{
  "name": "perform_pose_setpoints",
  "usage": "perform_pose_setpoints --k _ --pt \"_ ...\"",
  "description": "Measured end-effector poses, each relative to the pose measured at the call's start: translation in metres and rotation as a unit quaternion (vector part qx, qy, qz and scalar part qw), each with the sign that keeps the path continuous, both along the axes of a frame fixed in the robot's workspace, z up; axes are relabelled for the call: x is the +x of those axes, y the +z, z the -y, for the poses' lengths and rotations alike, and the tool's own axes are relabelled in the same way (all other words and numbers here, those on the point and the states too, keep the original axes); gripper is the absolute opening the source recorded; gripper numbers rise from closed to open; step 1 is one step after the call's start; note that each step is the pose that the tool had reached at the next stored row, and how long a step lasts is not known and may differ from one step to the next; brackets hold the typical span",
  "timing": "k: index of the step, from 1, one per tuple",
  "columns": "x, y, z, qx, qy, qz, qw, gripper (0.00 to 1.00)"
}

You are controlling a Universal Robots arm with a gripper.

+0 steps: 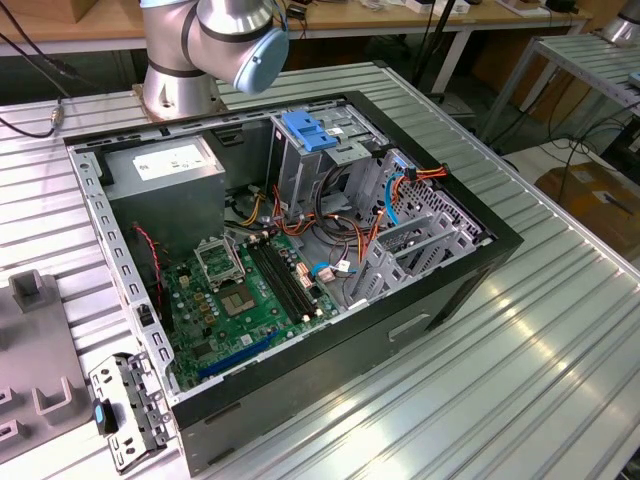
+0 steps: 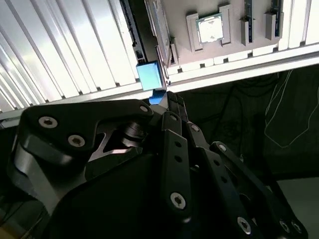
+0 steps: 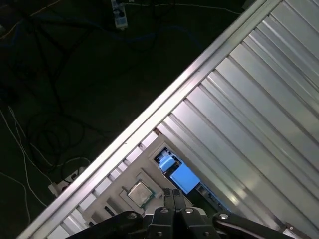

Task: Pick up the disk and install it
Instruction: 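Pick up the disk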

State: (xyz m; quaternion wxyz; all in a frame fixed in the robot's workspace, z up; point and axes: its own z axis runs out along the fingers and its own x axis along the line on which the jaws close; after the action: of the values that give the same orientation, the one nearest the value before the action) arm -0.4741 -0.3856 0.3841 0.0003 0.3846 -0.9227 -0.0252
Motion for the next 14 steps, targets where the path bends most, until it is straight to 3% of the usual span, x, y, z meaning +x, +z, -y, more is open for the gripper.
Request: perform_pose_setpoints --k 7,14 --pt "0.0 0.0 0.0 0.0 0.043 0.0 0.99906 0.11" --pt "0.0 0.0 0.0 0.0 0.084 0.0 0.99645 0.11"
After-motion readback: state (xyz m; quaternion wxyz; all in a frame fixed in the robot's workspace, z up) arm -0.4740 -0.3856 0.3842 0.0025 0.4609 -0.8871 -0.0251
